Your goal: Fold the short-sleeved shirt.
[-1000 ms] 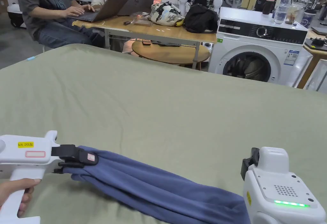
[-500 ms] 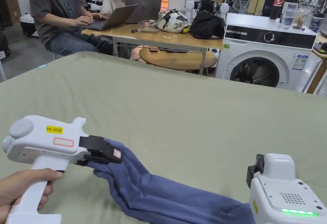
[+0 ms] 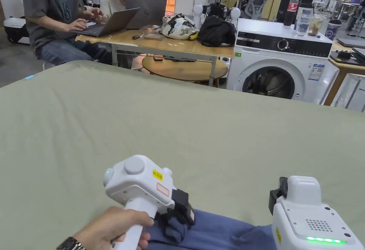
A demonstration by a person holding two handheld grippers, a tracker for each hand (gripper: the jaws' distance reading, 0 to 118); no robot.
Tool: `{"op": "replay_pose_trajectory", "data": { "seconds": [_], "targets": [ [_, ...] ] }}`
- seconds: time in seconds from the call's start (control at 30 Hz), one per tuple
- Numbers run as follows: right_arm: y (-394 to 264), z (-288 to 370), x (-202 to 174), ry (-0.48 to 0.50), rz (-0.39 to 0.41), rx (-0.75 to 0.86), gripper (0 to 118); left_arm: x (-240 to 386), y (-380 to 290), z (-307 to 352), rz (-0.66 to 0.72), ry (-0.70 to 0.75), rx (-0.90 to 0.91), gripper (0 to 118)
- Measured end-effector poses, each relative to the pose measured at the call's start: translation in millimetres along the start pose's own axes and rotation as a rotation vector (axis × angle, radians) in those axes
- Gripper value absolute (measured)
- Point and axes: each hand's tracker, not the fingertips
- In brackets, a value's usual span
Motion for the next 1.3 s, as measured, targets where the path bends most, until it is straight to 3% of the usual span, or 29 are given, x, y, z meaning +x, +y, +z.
{"op": "replay_pose_trajectory", "data": {
  "seconds": [0.1, 0.2, 0.37, 0.4, 0.5, 0.53, 0.73, 0.83, 0.97, 1.07, 1.13, 1.3],
  "targets": [
    [-1.2, 1.0, 2.7, -0.003, -0.009, -0.005, 0, -1.9, -4.0, -5.5, -0.007, -0.006, 0.016, 33],
    [-1.6, 1.8, 3.2, -0.006, -0.014, -0.008, 0, 0.5, -2.9, 7.9, -0.013, -0.049, 0.022, 56],
    [0.2, 4.6, 3.1, -0.004, -0.009, -0.004, 0, 5.1, -4.7, 39.0, -0.043, -0.157, 0.054, 58],
    [0.7, 5.4, 3.3, -0.003, -0.01, -0.003, 0, 4.1, -5.6, 47.8, -0.05, -0.188, 0.077, 54],
    [1.6, 6.4, 4.7, -0.001, -0.015, 0.002, 0, 0.4, -8.5, 70.2, -0.091, -0.186, 0.149, 13],
    [2.1, 6.9, 5.0, 0.0, -0.017, 0.004, 0, -1.5, -8.7, 73.1, -0.095, -0.158, 0.174, 10],
    [2.9, 7.6, 4.8, 0.003, -0.023, 0.006, 0, -7.9, -7.2, 33.7, -0.124, 0.023, 0.101, 5],
    [1.8, 7.8, 4.1, 0.006, -0.016, 0.006, 0, -10.0, -8.8, 0.0, -0.129, -0.048, 0.001, 5],
    [0.5, 10.4, 5.8, 0.008, -0.021, 0.007, 0, -8.2, -14.6, -27.5, -0.142, -0.226, -0.002, 5],
    [-0.3, 9.8, 7.4, 0.002, -0.017, 0.007, 0, -15.8, -11.7, -45.9, -0.127, -0.171, 0.0, 5],
    [-1.1, 9.5, 9.5, 0.0, -0.02, 0.006, 0, -25.3, -9.9, -48.5, -0.053, -0.258, 0.016, 4],
    [-2.8, 9.8, 12.1, -0.008, -0.03, 0.009, 0, -16.2, -13.8, -49.0, -0.111, -0.211, 0.028, 3]
  ]
}}
